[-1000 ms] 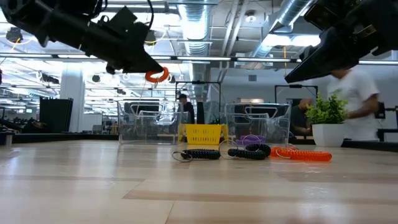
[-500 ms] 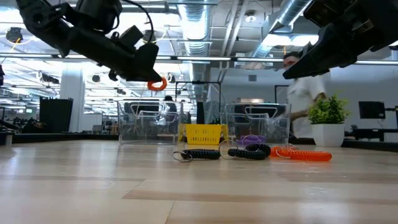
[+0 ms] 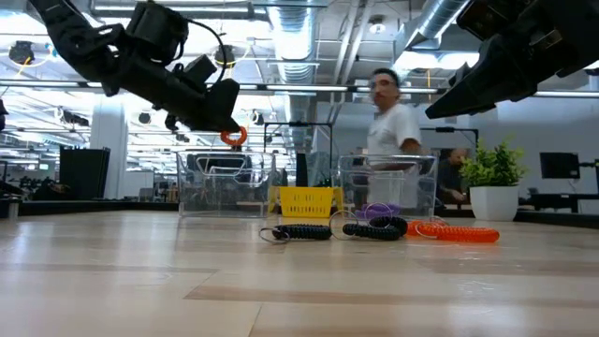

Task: Sort spring keychains
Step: Put the top left orange spring keychain into the left transparent bin, then put the top orange spring keychain into the left transparent bin

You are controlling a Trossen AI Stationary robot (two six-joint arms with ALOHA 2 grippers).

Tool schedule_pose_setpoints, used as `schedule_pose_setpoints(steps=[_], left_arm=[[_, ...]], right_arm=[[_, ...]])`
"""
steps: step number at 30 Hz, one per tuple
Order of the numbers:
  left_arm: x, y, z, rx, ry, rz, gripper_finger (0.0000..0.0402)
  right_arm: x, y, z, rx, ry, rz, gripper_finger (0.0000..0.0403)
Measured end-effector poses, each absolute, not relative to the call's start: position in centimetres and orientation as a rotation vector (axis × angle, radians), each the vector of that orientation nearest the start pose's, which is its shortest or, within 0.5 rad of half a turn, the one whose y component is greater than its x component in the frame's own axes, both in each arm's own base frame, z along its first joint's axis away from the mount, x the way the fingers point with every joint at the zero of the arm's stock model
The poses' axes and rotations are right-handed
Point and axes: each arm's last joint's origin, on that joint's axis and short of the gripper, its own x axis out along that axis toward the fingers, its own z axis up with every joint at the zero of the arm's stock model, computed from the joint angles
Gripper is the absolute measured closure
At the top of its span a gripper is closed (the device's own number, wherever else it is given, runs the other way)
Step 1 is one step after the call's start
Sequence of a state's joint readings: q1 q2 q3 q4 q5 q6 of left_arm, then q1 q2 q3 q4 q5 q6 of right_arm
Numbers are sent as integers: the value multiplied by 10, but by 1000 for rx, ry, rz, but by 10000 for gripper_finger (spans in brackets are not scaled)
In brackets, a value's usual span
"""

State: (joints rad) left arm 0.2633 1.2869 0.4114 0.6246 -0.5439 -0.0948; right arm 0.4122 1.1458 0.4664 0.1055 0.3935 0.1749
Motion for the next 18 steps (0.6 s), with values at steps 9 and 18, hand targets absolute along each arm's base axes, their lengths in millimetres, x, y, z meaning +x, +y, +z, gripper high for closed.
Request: schedule_pose_setpoints(steps=[9,18], left_arm=[[219,100,183,-70,233,818,349],[220,113,164,-84,323,799,326]], right_arm=[[205,77,185,-54,526,-28,304],[205,77,185,-54,526,-29,304]])
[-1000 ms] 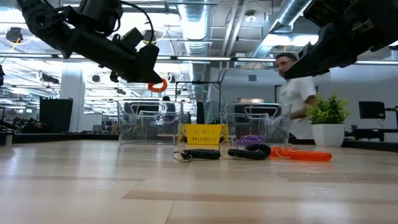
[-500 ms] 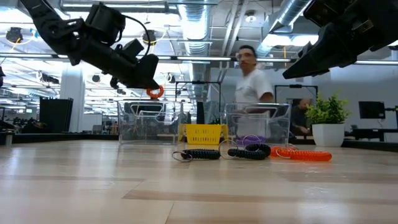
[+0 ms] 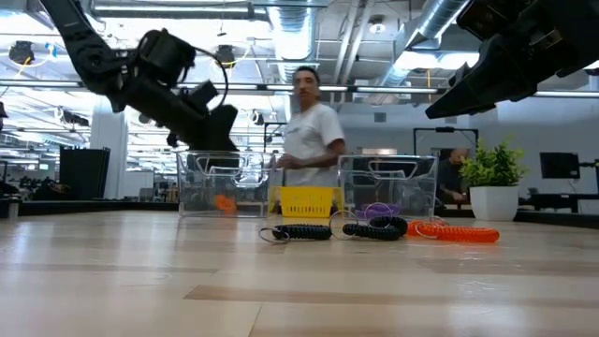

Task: Sort spring keychains
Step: Put the top orange spring keychain into the left transparent bin

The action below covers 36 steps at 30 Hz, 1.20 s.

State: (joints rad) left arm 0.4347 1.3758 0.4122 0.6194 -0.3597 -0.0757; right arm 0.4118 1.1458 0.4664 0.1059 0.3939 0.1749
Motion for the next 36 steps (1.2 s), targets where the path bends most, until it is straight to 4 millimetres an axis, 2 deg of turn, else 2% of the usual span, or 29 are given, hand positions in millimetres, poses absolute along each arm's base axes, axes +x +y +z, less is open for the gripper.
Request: schedule_pose_setpoints(steps=[3,7,11,17,22,26,31,36], left_arm=[[222,118,151,-100,366,810,317],[225,120,146,-107,359,809,303],[227,114,151,-62,351,780,289],[232,90,170,86,311,700,285],[233,65,188,197,262,700,285],[236,38,193,219,235,603,284],[242,-3,185,212,245,431,286],[243,-39,172,175,270,328,287]], right_arm=[[205,77,185,-54,526,-29,304],[205,77,185,-53,526,-28,304],[204,78,184,-51,542,-5,304],[201,77,179,-37,611,6,304],[201,77,174,-46,642,-12,304],[206,72,164,-39,687,-66,304],[216,62,145,-33,764,-146,304],[224,48,136,-17,777,-225,304]])
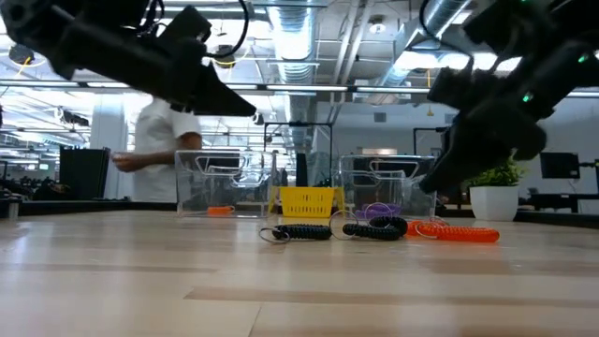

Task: Sort spring keychains
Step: Put the top orange spring keychain into the left transparent bin

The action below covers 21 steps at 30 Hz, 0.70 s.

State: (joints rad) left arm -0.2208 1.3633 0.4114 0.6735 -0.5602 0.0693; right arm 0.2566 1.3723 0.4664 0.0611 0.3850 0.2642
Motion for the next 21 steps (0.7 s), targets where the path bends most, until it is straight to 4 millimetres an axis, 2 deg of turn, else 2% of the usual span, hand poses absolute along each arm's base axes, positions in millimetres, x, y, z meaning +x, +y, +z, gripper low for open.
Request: schedule_pose_setpoints(steps=[7,10,15,18,21], left_arm=[[242,-66,150,87,314,294,291],[244,-71,142,68,327,287,291],[247,-69,137,64,326,298,292],[247,-69,137,63,324,303,293],[247,-69,137,64,323,301,293]], right_arm=[[235,40,113,31,844,-179,304],[238,38,103,30,878,-184,304],[240,34,96,37,899,-195,307],[239,33,98,44,900,-189,333],[239,33,101,58,902,-170,382]])
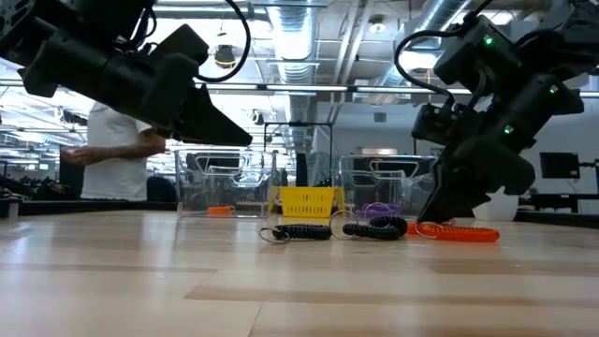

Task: Sort spring keychains
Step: Put the top orange spring keychain into the left transparent bin

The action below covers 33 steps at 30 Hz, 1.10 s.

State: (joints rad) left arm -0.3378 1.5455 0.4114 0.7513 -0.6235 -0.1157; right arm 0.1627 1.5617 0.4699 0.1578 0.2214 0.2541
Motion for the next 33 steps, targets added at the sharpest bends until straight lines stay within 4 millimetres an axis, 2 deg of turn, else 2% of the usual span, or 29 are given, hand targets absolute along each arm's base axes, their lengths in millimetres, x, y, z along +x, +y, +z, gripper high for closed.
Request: schedule_pose_setpoints(steps=[7,13,19,27,33], left_arm=[[247,-69,137,64,323,300,293],[247,-69,137,64,323,299,293],[247,-69,137,64,323,298,293],[247,-70,136,60,329,269,293],[247,-70,136,60,329,269,293]], right_arm=[[234,34,112,60,873,-156,394],[237,40,143,-19,770,-207,397],[242,53,170,-73,670,-161,399],[241,71,174,-107,650,-112,399],[240,73,174,-110,646,-102,399]])
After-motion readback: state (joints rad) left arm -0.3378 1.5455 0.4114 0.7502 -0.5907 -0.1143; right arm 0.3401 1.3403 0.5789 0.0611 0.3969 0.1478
